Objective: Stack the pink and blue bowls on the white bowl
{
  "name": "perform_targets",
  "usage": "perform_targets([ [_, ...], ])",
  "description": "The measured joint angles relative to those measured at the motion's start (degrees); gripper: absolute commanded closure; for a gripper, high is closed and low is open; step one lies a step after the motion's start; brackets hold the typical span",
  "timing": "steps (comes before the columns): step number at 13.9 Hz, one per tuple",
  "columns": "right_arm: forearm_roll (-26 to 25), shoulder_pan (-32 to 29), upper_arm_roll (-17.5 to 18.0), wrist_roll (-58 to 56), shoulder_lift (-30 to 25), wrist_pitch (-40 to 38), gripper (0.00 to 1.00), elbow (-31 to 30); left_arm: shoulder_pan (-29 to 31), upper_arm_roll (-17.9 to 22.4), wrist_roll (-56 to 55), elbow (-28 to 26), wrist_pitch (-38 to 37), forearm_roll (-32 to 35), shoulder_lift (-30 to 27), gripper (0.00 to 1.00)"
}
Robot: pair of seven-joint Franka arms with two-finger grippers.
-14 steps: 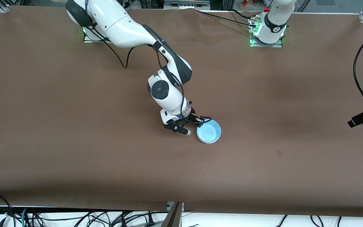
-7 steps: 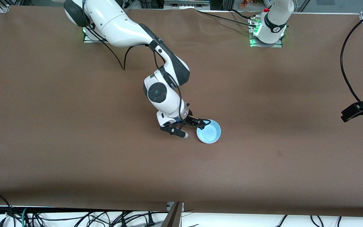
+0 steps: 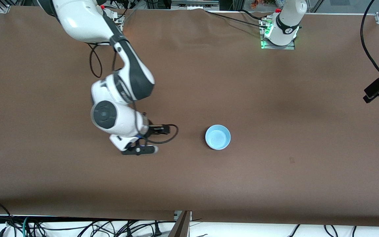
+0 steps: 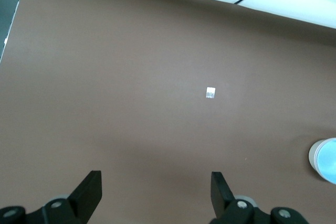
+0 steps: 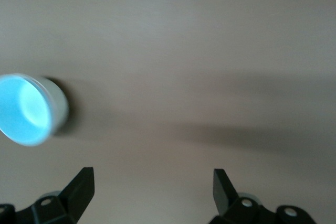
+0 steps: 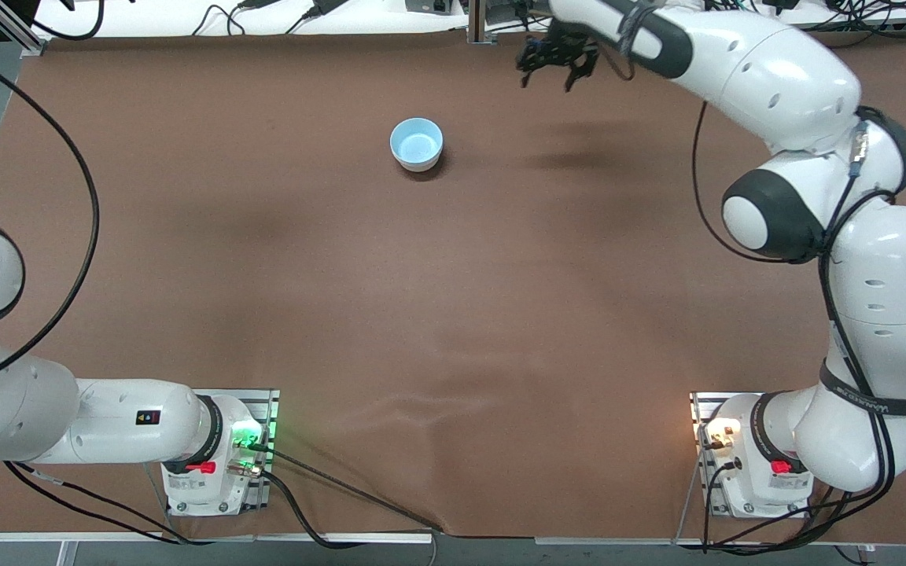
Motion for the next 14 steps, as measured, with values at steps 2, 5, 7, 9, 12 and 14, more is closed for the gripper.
perform_targets([
  [2, -3.2, -3.0, -0.7, -4.4, -4.6, -5.4, 0.00, -1.8, -0.7, 1.1, 0.1, -3.5, 0.9, -0.4, -2.5, 0.06],
  [5, -7.2, -7.1, -0.9, -6.2, -15.1, -9.3, 0.00, -10.3, -0.8, 1.4, 0.4, -4.7, 2.1, -3.8, -2.2, 0.06],
  [7, -11.0, -10.1, -0.9, -6.9, -21.6, -12.0, 0.00, -14.1, -1.2, 1.3, 0.9, -4.9, 2.7, -4.2, -1.7, 0.05],
  [9, -11.9, -13.8, -0.9, -8.5, -27.2, -13.3, 0.00, -17.1, -1.6, 1.3, 2.3, -5.0, 3.1, -4.2, -1.4, 0.04],
  [12, -14.7, -18.0, -0.1, -11.3, -32.6, -14.4, 0.00, -21.3, -1.6, 1.4, 6.7, -5.0, 3.2, -4.2, -1.3, 0.04],
  [14, -15.9, -19.8, 0.7, -13.8, -34.5, -16.2, 0.00, -22.2, -1.6, 1.4, 10.3, -5.4, 3.1, -4.2, -1.0, 0.04],
])
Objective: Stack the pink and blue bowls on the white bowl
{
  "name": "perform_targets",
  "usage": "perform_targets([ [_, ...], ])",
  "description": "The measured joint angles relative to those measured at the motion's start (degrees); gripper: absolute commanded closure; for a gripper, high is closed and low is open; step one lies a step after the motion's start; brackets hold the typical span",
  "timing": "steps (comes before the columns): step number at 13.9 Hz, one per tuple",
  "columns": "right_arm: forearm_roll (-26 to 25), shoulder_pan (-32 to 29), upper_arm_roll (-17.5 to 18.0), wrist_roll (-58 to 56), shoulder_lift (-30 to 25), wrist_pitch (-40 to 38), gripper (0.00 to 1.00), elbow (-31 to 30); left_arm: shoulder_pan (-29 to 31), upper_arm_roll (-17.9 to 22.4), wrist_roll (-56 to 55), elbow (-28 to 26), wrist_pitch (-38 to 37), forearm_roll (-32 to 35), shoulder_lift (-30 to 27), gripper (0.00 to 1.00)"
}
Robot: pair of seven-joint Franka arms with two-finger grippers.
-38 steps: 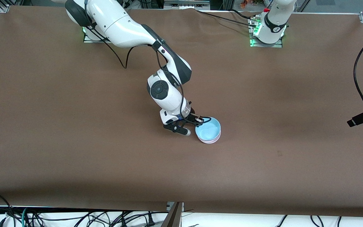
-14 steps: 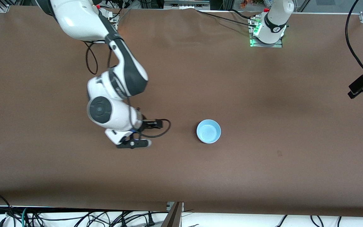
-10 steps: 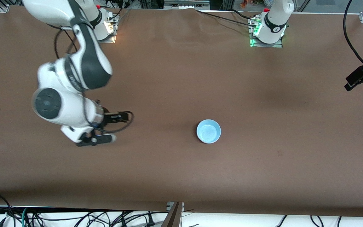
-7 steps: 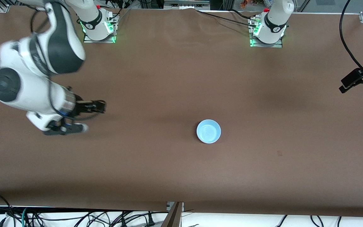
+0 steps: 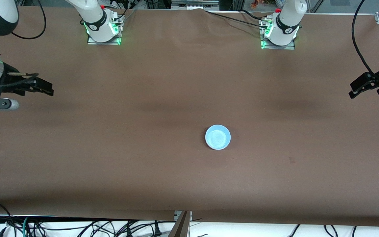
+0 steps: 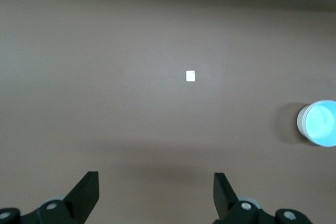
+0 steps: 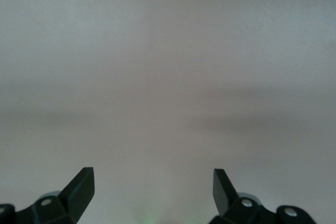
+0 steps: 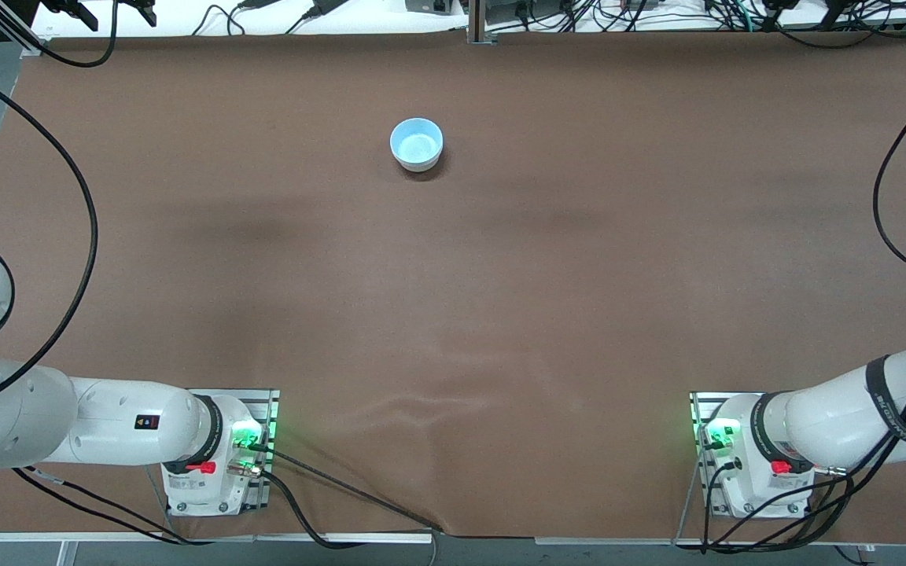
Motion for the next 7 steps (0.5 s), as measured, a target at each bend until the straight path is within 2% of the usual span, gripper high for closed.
perform_targets([
  [7, -0.3, -2.0, 1.7, -1.0, -2.5, -4.1, 0.00, -0.6, 0.1, 0.0, 6.5, -1.7, 0.0, 0.0, 2.6, 0.00],
])
